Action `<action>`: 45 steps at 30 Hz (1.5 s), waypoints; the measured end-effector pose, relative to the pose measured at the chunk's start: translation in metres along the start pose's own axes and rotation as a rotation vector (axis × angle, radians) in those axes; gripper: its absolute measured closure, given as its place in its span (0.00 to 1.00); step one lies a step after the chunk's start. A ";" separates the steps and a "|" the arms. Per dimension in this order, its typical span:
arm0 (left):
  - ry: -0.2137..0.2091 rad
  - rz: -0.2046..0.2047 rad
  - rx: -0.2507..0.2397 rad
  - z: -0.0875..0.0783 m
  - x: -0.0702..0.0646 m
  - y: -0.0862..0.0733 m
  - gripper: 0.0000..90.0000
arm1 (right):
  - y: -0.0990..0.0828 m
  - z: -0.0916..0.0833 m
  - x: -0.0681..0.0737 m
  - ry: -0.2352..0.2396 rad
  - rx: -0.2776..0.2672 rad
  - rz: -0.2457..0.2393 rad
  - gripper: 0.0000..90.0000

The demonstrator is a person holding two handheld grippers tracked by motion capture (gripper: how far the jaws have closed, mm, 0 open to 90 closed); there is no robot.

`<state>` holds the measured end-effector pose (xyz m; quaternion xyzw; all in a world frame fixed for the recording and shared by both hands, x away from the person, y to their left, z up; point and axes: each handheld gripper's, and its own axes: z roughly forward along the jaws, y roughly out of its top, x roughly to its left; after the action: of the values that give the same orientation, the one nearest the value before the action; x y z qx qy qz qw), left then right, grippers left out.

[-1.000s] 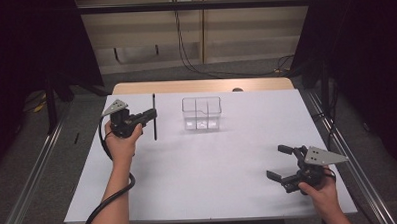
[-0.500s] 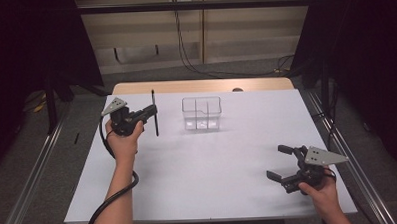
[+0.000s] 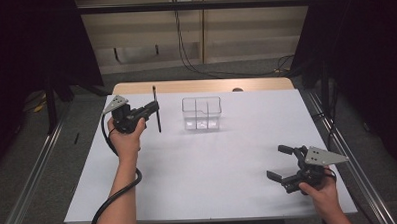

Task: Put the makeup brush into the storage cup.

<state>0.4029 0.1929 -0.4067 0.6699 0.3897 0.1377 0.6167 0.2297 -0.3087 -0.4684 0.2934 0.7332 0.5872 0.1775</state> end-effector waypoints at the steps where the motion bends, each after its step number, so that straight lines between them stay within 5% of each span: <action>1: 0.000 0.001 -0.003 0.000 0.000 0.000 0.94 | 0.000 0.000 0.000 0.000 0.001 0.000 0.00; 45: -0.032 0.031 -0.040 0.027 -0.015 0.025 0.94 | 0.000 0.001 0.000 0.003 0.005 -0.005 0.00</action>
<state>0.4200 0.1650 -0.3848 0.6655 0.3665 0.1446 0.6339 0.2298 -0.3081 -0.4690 0.2912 0.7355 0.5854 0.1773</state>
